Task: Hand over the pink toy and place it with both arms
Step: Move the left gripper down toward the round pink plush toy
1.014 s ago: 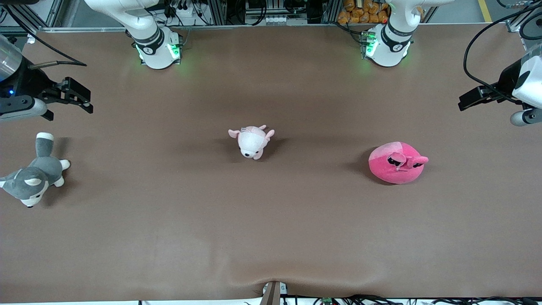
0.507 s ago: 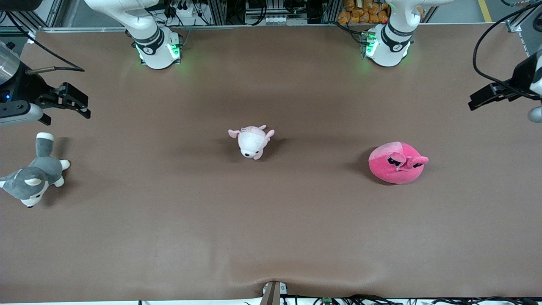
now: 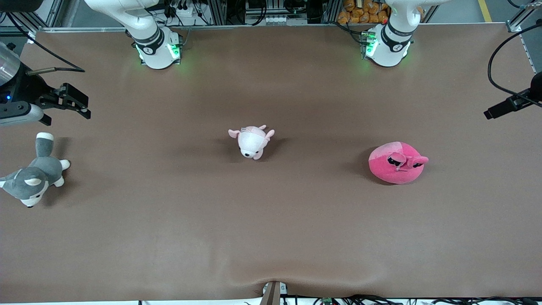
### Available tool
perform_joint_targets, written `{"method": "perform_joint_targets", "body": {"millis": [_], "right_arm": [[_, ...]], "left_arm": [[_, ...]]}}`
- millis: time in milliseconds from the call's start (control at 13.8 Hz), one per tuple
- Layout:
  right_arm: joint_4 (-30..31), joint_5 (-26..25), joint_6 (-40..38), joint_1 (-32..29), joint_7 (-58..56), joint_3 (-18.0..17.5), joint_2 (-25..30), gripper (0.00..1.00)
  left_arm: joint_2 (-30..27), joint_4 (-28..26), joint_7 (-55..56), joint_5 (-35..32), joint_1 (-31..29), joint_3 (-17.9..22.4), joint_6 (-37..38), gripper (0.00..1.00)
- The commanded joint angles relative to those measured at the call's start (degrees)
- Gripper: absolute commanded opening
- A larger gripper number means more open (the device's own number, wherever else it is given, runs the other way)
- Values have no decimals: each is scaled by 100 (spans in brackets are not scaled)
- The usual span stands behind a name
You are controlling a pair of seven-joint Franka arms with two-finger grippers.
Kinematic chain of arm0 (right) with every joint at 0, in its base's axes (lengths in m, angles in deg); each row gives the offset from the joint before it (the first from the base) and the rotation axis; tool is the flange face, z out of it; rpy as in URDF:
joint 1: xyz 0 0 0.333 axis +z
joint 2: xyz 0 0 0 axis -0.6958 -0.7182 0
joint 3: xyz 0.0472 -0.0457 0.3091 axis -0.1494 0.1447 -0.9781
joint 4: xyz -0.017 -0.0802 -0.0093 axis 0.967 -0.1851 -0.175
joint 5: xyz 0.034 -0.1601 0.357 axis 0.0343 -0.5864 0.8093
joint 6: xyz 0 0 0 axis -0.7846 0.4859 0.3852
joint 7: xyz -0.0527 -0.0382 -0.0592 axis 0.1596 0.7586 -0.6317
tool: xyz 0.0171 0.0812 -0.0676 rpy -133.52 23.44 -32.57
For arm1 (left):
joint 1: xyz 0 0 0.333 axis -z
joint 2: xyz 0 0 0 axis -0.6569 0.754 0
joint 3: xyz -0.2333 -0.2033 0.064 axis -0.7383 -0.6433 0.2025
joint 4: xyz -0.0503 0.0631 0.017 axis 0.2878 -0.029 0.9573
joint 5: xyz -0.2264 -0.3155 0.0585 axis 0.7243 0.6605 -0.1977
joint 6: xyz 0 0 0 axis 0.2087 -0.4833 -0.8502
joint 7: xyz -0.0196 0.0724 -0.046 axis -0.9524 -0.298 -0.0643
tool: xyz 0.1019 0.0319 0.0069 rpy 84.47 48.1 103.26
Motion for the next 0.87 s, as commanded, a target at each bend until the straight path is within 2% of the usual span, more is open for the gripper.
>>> {"method": "perform_joint_targets", "body": {"millis": [0, 217, 507, 797], "right_arm": [[27, -46, 27, -18, 6, -20, 49, 100], [27, -46, 19, -10, 6, -20, 49, 100], [27, -46, 1, 17, 6, -20, 49, 100], [27, -46, -8, 26, 6, -20, 49, 100]], "left_arm": [[207, 121, 1023, -23, -10, -24, 66, 100], [401, 16, 2779, 109, -89, -33, -180, 100], [585, -336, 4249, 407, -115, -33, -470, 100], [1130, -336, 5104, 1337, -211, -33, -488, 100]]}}
